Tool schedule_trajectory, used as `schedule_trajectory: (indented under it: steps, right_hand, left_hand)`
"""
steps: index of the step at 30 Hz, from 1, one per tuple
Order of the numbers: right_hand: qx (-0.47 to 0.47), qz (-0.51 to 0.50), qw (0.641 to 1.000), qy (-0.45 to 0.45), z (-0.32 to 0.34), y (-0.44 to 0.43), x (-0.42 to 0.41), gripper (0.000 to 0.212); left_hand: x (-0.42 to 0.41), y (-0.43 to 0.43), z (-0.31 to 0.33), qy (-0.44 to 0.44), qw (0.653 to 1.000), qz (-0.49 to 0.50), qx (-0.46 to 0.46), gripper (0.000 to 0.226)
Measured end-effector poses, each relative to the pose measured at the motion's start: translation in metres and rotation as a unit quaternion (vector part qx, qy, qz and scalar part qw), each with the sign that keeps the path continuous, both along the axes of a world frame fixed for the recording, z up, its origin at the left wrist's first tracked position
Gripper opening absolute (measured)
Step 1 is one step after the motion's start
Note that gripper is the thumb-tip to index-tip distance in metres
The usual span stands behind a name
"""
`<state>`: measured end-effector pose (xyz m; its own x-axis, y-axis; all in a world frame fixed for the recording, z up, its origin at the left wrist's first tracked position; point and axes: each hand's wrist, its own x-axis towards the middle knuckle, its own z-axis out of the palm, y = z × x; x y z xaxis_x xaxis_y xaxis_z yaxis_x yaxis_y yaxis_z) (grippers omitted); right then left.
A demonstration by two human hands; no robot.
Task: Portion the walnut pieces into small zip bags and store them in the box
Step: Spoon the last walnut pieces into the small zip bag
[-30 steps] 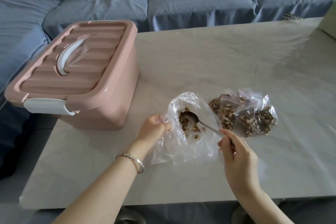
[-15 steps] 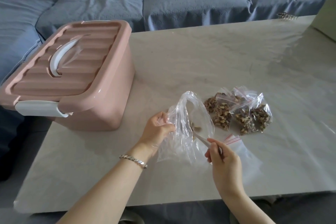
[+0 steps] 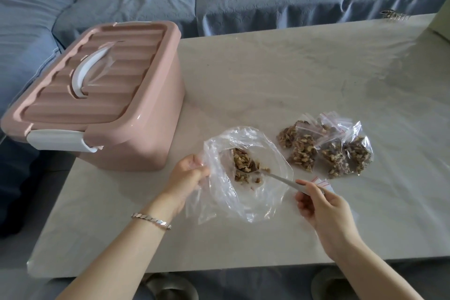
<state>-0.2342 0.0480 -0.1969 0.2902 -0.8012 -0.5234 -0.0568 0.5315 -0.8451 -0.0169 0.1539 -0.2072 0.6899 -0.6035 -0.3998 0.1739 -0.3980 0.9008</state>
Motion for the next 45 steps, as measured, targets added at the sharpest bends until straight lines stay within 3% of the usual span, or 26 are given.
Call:
schedule_trajectory:
  steps: [5, 8, 11, 16, 24, 34, 36, 39, 42, 45]
  right_hand:
    - [-0.07, 0.029, 0.997, 0.016, 0.016, -0.013, -0.012, 0.023]
    - [-0.115, 0.047, 0.992, 0.029, 0.027, -0.021, -0.018, 0.025]
    - [-0.14, 0.05, 0.988, 0.034, 0.041, -0.028, -0.022, 0.026]
    - [-0.192, 0.037, 0.98, 0.016, 0.073, -0.044, -0.025, 0.033]
    - [-0.272, 0.063, 0.96, 0.001, 0.129, -0.07, -0.015, 0.035]
    - [-0.316, 0.147, 0.936, 0.058, 0.133, -0.036, 0.012, 0.036]
    - [-0.352, 0.177, 0.917, 0.054, 0.135, -0.026, 0.018, 0.033]
    - [-0.436, 0.25, 0.863, 0.051, 0.136, -0.014, 0.027, 0.031]
    - [-0.5, 0.294, 0.813, 0.045, 0.13, -0.009, 0.036, 0.027]
    - [-0.604, 0.347, 0.714, 0.067, 0.126, -0.003, 0.042, 0.021]
  left_hand:
    - [0.005, 0.029, 0.026, -0.132, 0.988, 0.048, 0.061, 0.033]
    - [-0.005, 0.044, 0.056, -0.31, 0.947, 0.006, 0.083, 0.043]
    - [-0.023, 0.042, 0.09, -0.424, 0.905, -0.031, 0.025, 0.053]
    - [-0.041, 0.017, 0.096, -0.372, 0.914, -0.133, -0.092, 0.054]
    - [-0.054, -0.019, 0.08, -0.358, 0.908, -0.213, -0.045, 0.064]
    - [-0.062, -0.025, 0.077, -0.408, 0.875, -0.258, -0.027, 0.062]
    - [-0.06, -0.025, 0.072, -0.406, 0.883, -0.237, -0.01, 0.064]
    - [-0.055, -0.023, 0.062, -0.378, 0.909, -0.17, 0.044, 0.069]
    - [-0.05, -0.018, 0.056, -0.395, 0.904, -0.144, 0.076, 0.065]
    - [-0.047, -0.011, 0.057, -0.416, 0.901, -0.114, 0.045, 0.058]
